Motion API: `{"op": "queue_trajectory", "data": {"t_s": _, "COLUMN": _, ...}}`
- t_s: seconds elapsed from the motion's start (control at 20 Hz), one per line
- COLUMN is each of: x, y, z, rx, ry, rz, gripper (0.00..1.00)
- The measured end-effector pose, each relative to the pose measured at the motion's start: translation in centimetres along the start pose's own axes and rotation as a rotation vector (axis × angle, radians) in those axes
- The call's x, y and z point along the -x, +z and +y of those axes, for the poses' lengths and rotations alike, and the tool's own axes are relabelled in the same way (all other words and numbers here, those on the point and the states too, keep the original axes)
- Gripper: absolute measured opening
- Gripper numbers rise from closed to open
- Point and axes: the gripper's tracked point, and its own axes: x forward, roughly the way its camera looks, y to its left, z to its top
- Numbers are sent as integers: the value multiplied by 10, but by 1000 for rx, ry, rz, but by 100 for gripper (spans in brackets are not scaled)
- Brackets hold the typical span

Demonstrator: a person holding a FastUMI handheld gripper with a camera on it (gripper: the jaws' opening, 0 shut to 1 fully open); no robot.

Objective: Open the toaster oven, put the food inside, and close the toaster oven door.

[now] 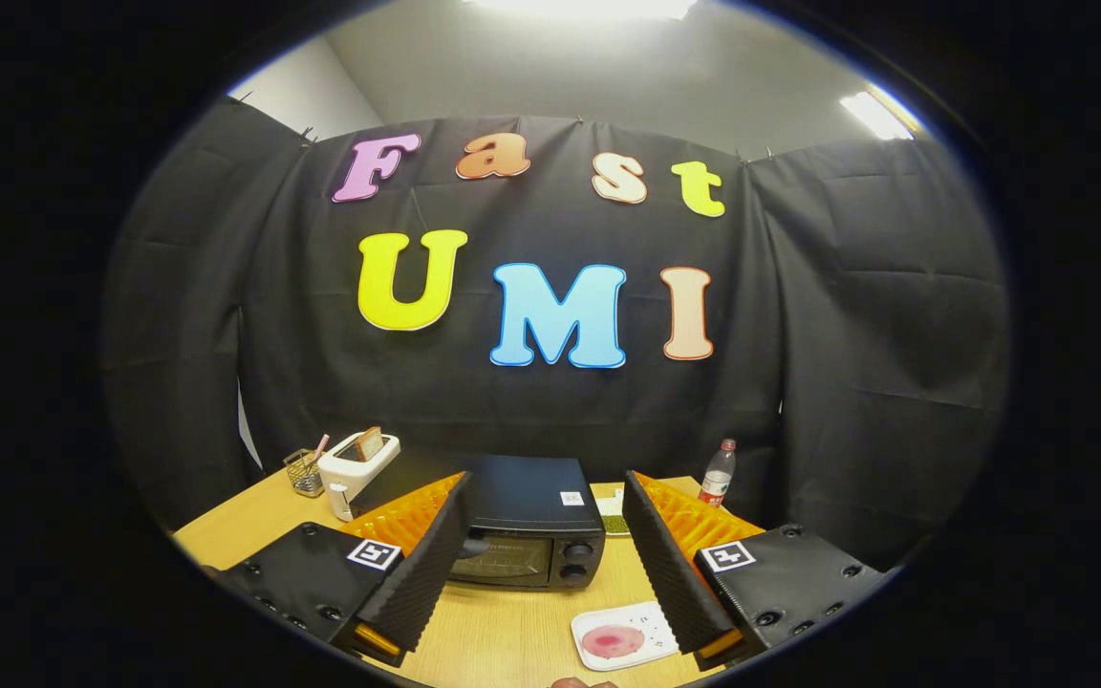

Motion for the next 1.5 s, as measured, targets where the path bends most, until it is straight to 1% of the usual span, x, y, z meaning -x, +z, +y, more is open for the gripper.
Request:
{"op": "queue_trajectory", "data": {"t_s": 0.4, "x": -38, "y": -3, "z": 37, "rx": -31, "ry": 29, "rz": 42, "gripper": 98}}
{"op": "queue_trajectory", "data": {"t_s": 0.75, "x": -79, "y": -19, "z": 52, "rx": -33, "ry": 45, "rz": 85, "gripper": 98}}
{"op": "queue_trajectory", "data": {"t_s": 1.0, "x": -106, "y": -43, "z": 66, "rx": -40, "ry": 56, "rz": 145, "gripper": 98}}
{"op": "queue_trajectory", "data": {"t_s": 1.5, "x": -140, "y": -117, "z": 101, "rx": -24, "ry": 83, "rz": 302, "gripper": 98}}
